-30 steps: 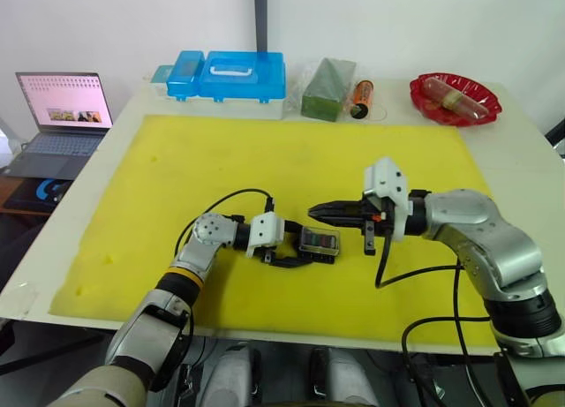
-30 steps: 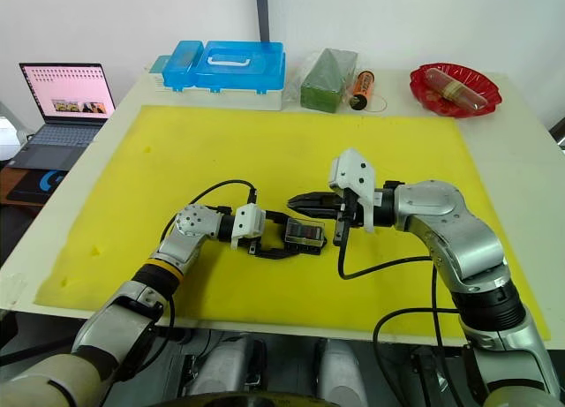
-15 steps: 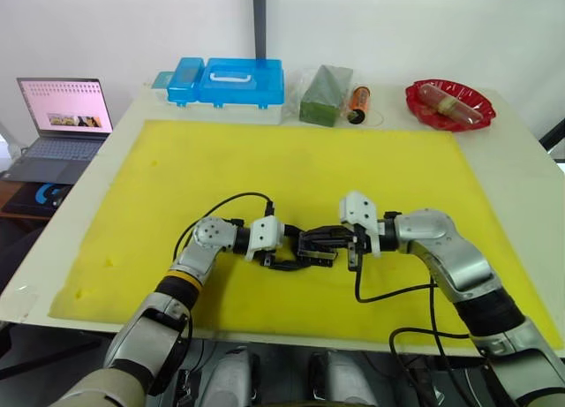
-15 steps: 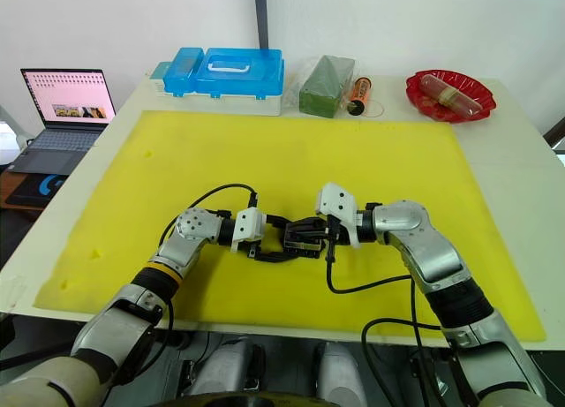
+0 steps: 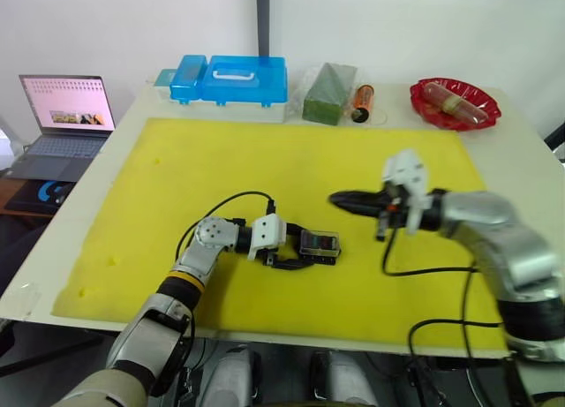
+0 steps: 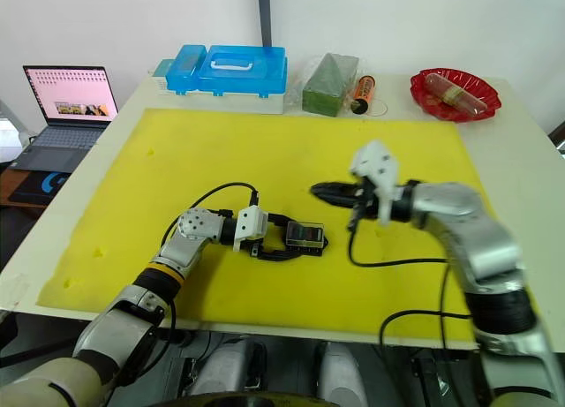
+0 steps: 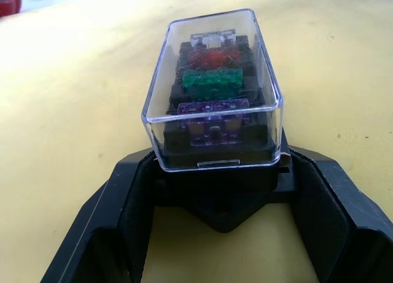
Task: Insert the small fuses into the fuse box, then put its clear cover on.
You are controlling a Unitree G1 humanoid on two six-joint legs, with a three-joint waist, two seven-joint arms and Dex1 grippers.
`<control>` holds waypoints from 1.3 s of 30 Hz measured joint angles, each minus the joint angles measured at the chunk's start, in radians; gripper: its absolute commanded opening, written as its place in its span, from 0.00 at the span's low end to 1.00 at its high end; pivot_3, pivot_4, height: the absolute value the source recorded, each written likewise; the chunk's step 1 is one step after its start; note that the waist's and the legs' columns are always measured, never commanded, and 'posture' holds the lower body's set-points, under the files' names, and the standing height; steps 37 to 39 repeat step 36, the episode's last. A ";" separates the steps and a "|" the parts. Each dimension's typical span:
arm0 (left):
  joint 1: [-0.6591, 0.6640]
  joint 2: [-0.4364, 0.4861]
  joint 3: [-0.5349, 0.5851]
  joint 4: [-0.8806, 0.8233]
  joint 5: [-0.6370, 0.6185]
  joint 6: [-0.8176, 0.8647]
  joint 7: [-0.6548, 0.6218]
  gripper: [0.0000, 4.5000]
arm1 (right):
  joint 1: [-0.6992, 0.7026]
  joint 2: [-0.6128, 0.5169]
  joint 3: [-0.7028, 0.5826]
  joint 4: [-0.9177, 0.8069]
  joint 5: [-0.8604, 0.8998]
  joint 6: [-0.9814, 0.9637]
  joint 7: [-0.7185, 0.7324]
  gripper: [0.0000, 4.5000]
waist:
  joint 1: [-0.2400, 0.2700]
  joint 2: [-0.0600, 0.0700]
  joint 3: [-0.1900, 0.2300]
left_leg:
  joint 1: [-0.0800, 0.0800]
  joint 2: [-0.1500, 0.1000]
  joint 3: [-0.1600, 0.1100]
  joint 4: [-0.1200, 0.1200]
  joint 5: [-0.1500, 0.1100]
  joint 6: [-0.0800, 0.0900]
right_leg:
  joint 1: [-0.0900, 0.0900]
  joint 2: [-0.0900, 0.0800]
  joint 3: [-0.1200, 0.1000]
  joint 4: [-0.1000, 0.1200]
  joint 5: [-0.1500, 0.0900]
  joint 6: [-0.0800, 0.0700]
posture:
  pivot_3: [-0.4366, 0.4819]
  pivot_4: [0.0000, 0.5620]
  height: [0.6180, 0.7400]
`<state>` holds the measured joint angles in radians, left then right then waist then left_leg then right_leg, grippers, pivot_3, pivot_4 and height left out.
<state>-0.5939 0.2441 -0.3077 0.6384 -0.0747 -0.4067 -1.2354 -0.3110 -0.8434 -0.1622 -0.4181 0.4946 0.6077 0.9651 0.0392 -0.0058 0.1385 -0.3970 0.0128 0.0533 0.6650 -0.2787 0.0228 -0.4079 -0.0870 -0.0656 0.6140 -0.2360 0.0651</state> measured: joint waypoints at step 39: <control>0.201 0.398 0.381 -0.278 -0.129 0.308 0.355 1.00 | 0.292 0.020 -0.173 0.210 -0.140 -0.281 -0.132 1.00 | -0.026 0.000 0.017 | -0.004 0.000 0.001 -0.003 0.000 -0.001 | -0.006 -0.002 0.000 0.001 -0.001 -0.001 | 0.48 0.27 1.00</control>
